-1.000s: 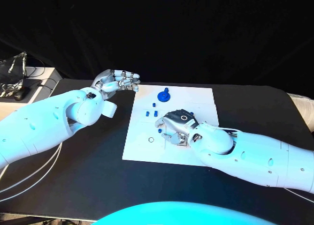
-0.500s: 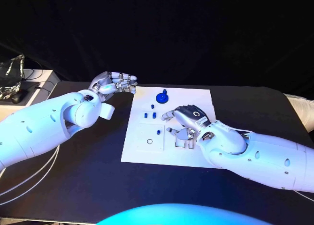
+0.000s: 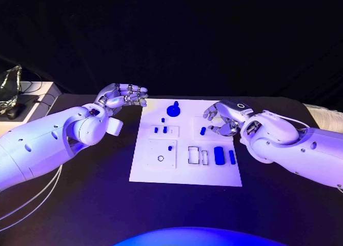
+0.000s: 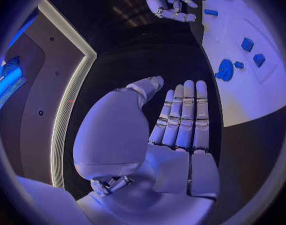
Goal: Assemble the parts on the task board
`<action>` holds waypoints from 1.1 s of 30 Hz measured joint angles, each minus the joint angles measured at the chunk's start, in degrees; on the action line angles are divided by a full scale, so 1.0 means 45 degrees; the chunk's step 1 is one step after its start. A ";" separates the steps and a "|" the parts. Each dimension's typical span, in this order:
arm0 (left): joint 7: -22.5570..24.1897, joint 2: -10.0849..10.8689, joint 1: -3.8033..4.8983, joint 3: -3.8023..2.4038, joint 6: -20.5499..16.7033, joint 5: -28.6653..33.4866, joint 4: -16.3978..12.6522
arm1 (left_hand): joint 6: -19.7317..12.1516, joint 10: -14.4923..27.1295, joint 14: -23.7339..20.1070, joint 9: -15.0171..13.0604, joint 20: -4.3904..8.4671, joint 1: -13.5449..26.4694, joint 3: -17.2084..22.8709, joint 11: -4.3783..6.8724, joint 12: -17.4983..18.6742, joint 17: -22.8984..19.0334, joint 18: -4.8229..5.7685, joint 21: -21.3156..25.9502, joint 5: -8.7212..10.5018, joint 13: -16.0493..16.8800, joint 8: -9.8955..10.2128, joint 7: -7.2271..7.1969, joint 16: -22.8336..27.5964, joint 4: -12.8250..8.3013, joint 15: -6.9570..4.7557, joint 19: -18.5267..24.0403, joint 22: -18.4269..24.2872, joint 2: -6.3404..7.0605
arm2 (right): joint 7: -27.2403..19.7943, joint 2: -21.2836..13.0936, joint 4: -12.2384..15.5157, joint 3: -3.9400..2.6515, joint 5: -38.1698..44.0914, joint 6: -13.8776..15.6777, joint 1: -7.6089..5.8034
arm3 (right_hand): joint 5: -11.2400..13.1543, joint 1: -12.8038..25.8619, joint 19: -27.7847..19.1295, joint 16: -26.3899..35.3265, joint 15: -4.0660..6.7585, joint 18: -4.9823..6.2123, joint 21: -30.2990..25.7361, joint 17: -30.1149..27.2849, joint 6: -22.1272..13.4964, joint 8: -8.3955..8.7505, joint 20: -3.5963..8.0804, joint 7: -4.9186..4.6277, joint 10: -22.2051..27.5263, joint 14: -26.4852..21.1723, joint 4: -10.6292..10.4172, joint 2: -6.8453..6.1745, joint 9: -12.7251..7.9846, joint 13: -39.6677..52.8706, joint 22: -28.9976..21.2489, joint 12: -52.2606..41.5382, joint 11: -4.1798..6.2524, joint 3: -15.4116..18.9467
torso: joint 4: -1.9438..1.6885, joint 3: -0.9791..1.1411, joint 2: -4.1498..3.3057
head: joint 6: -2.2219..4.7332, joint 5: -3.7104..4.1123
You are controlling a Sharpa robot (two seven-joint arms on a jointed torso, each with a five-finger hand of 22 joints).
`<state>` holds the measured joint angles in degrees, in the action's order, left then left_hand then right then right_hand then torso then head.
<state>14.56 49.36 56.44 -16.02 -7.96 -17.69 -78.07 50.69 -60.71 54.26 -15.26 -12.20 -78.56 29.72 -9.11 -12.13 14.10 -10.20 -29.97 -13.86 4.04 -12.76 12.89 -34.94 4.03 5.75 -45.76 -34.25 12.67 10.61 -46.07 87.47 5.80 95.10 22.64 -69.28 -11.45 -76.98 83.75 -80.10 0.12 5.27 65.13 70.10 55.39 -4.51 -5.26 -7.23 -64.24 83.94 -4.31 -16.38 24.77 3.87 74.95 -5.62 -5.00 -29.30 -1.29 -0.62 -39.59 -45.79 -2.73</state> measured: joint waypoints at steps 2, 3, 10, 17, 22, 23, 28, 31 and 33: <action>0.0006 0.0000 -0.0010 0.0000 0.0003 0.0004 0.0000 | 0.0000 0.0000 0.0000 0.0000 0.0000 0.0000 0.0000 0.0000 0.0000 0.0000 0.0001 0.0000 0.0000 0.0000 0.0000 0.0000 0.0000 0.0000 0.0000 0.0000 0.0000 0.0000 | 0.0000 0.0005 -0.0089 0.0000 -0.0051 -0.0361 -0.0034 | 0.0000 0.0000 0.0039 0.0000 0.0000 -0.0001 0.0000 0.0000 -0.0056 0.0000 -0.0040 0.0055 0.0022 0.0000 0.0010 0.0000 -0.0019 0.0016 0.0000 0.0021 -0.0022 0.0206 | 0.0000 0.0006 0.0000 | 0.0001 -0.0002; 0.0008 0.0000 -0.0014 0.0000 0.0004 0.0005 0.0000 | 0.0000 0.0000 0.0000 0.0000 0.0000 0.0000 0.0000 0.0000 0.0000 -0.0001 0.0001 0.0000 0.0000 0.0000 0.0000 0.0000 0.0000 0.0000 0.0000 0.0000 0.0000 0.0000 | 0.0000 0.0015 -0.0118 0.0000 -0.0065 -0.0470 -0.0041 | 0.0000 0.0000 0.0039 0.0000 0.0000 -0.0001 0.0000 0.0000 -0.0067 0.0000 -0.0040 0.0067 0.0022 0.0000 0.0011 0.0000 -0.0019 0.0018 0.0000 0.0029 -0.0022 0.0216 | 0.0000 0.0010 0.0000 | 0.0001 -0.0004; 0.0028 -0.0002 -0.0031 -0.0002 0.0013 0.0015 0.0013 | 0.0000 0.0000 0.0000 -0.0001 0.0000 0.0000 0.0000 0.0000 0.0000 -0.0001 0.0000 0.0000 0.0000 -0.0001 0.0000 0.0000 0.0000 0.0000 0.0000 0.0000 0.0000 0.0000 | 0.0022 0.0335 -0.0524 0.0035 -0.0117 -0.1376 -0.0065 | -0.0047 -0.0035 0.0038 -0.0036 -0.0001 0.0000 -0.0001 -0.0028 -0.0068 0.0000 -0.0041 0.0067 0.0111 0.0000 0.0024 0.0035 -0.0032 0.0026 -0.0001 0.0098 -0.0026 0.0328 | -0.0012 0.0007 0.0000 | -0.0017 0.0001; 0.0038 -0.0006 -0.0036 -0.0002 0.0014 0.0019 0.0025 | 0.0000 0.0000 0.0000 -0.0001 0.0001 0.0000 0.0000 0.0000 0.0000 -0.0002 0.0000 0.0000 0.0000 -0.0002 0.0000 0.0000 0.0000 0.0000 0.0000 0.0001 -0.0001 0.0000 | 0.0036 0.0638 -0.0816 0.0069 -0.0060 -0.1681 -0.0049 | -0.0095 -0.0162 0.0037 -0.0036 -0.0001 0.0000 -0.0039 -0.0055 0.0003 0.0000 -0.0042 -0.0004 0.0053 -0.0001 -0.0010 0.0163 -0.0032 0.0052 -0.0002 0.0098 0.0015 0.0362 | -0.0027 -0.0009 -0.0013 | -0.0040 0.0009; 0.0041 -0.0008 -0.0037 -0.0002 0.0015 0.0020 0.0043 | 0.0000 0.0000 0.0000 -0.0001 0.0001 0.0000 0.0000 0.0000 0.0000 -0.0003 0.0001 0.0000 0.0000 -0.0002 0.0000 0.0000 0.0000 0.0000 0.0000 0.0001 -0.0001 0.0000 | 0.0034 0.0771 -0.0818 0.0079 -0.0011 -0.1706 -0.0033 | -0.0096 -0.0271 0.0037 -0.0035 -0.0001 0.0000 -0.0038 -0.0070 0.0088 0.0000 -0.0042 -0.0012 -0.0107 -0.0001 -0.0048 0.0271 -0.0032 0.0051 -0.0003 0.0098 0.0005 0.0325 | -0.0028 -0.0016 -0.0017 | -0.0076 0.0011; 0.0042 -0.0009 -0.0037 -0.0002 0.0015 0.0021 0.0047 | 0.0000 0.0000 0.0000 -0.0001 0.0001 0.0000 0.0000 0.0000 0.0000 -0.0003 0.0000 0.0000 0.0000 -0.0003 0.0000 0.0000 0.0000 0.0000 0.0000 0.0001 -0.0001 0.0000 | 0.0029 0.0793 -0.0807 0.0083 -0.0001 -0.1703 -0.0027 | -0.0110 -0.0270 0.0037 -0.0035 -0.0002 0.0000 -0.0038 -0.0070 0.0088 0.0000 -0.0042 -0.0012 -0.0123 -0.0001 -0.0065 0.0270 -0.0032 0.0051 -0.0003 0.0098 0.0019 0.0307 | -0.0027 -0.0016 -0.0017 | -0.0084 0.0010; 0.0042 -0.0009 -0.0037 -0.0002 0.0015 0.0022 0.0057 | 0.0000 0.0000 0.0000 -0.0002 0.0001 0.0000 0.0000 0.0000 0.0000 -0.0004 -0.0001 0.0000 0.0000 -0.0003 0.0000 0.0000 0.0000 0.0000 0.0000 0.0001 -0.0002 0.0000 | 0.0006 0.0854 -0.0769 0.0090 0.0022 -0.1686 -0.0009 | -0.0146 -0.0269 0.0036 -0.0057 -0.0002 0.0000 -0.0038 -0.0070 0.0199 -0.0028 -0.0042 -0.0041 -0.0236 -0.0001 -0.0111 0.0270 -0.0031 0.0050 -0.0004 0.0098 0.0043 0.0183 | -0.0020 -0.0015 -0.0013 | -0.0160 0.0018; 0.0042 -0.0008 -0.0037 0.0001 0.0015 0.0023 0.0063 | 0.0000 -0.0001 0.0000 -0.0002 0.0001 0.0000 0.0000 0.0000 0.0000 0.0028 0.0000 0.0087 0.0000 0.0010 0.0001 0.0000 0.0000 0.0000 0.0000 0.0001 0.0025 0.0000 | -0.0001 0.0867 -0.0734 0.0095 0.0023 -0.1683 -0.0005 | -0.0146 -0.0269 0.0036 -0.0100 -0.0002 0.0000 0.0088 -0.0056 0.0349 -0.0125 -0.0042 -0.0072 -0.0417 -0.0001 -0.0169 0.0270 -0.0031 0.0049 -0.0005 0.0098 0.0089 0.0049 | -0.0012 -0.0016 -0.0010 | -0.0179 0.0022; 0.0041 -0.0006 -0.0038 0.0001 0.0015 0.0024 0.0066 | 0.0000 0.0000 0.0000 -0.0002 0.0001 0.0000 0.0000 0.0000 0.0000 0.0032 0.0000 0.0089 0.0000 0.0010 0.0000 0.0000 0.0000 -0.0001 0.0000 0.0002 0.0025 0.0000 | -0.0005 0.0881 -0.0722 0.0099 0.0023 -0.1683 0.0002 | -0.0146 -0.0269 0.0036 -0.0100 -0.0002 0.0000 0.0086 -0.0054 0.0478 -0.0137 -0.0042 -0.0076 -0.0463 -0.0001 -0.0181 0.0270 -0.0031 0.0049 -0.0005 0.0098 0.0094 -0.0028 | -0.0010 -0.0015 -0.0009 | -0.0183 0.0005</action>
<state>14.75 49.33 56.27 -16.01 -7.90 -17.58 -77.77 50.69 -60.71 54.26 -15.27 -12.19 -78.56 29.72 -9.11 -12.13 14.24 -10.20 -29.57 -13.86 4.08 -12.76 12.89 -34.94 4.03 5.75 -45.75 -34.14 12.67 10.59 -42.11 84.22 6.24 95.20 15.07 -69.27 -12.10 -78.20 83.91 -80.55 0.11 5.28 65.52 69.86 57.54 -5.13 -5.45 -7.57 -66.32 83.94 -5.12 -15.17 24.63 4.09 74.93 -5.18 -4.58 -29.42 -1.33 -0.69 -39.63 -46.61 -2.71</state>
